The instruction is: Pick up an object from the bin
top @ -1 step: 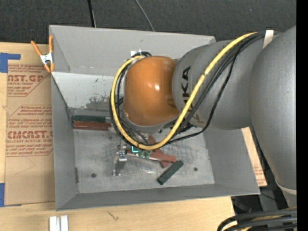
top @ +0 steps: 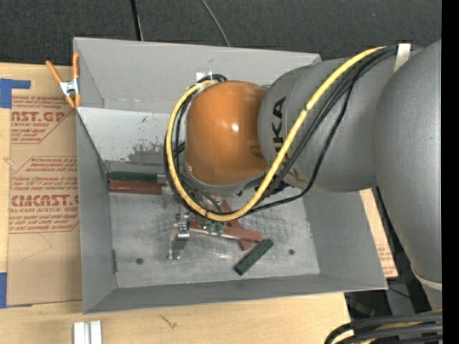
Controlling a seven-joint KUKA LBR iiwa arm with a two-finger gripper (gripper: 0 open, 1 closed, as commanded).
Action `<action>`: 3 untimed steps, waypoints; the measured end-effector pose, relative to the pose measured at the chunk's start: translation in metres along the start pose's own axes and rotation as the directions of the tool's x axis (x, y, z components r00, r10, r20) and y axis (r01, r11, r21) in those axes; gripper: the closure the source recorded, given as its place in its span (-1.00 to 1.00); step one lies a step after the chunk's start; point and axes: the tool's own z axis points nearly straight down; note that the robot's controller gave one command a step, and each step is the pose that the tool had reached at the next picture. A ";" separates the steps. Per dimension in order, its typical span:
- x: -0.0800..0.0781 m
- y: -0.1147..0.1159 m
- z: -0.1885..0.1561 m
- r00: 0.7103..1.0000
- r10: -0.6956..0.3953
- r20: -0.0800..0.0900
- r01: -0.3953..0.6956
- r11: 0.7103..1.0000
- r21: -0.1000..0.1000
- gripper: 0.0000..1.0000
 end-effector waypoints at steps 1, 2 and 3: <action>-0.018 -0.062 0.115 0.978 -0.210 -0.001 0.210 0.978 -0.003 1.00; -0.018 -0.062 0.115 0.978 -0.210 -0.001 0.210 0.978 -0.003 1.00; -0.018 -0.065 0.062 0.976 -0.219 -0.006 0.219 0.976 0.000 1.00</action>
Offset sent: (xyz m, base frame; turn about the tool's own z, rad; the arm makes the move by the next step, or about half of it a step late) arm 0.0000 0.0000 0.0000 0.0000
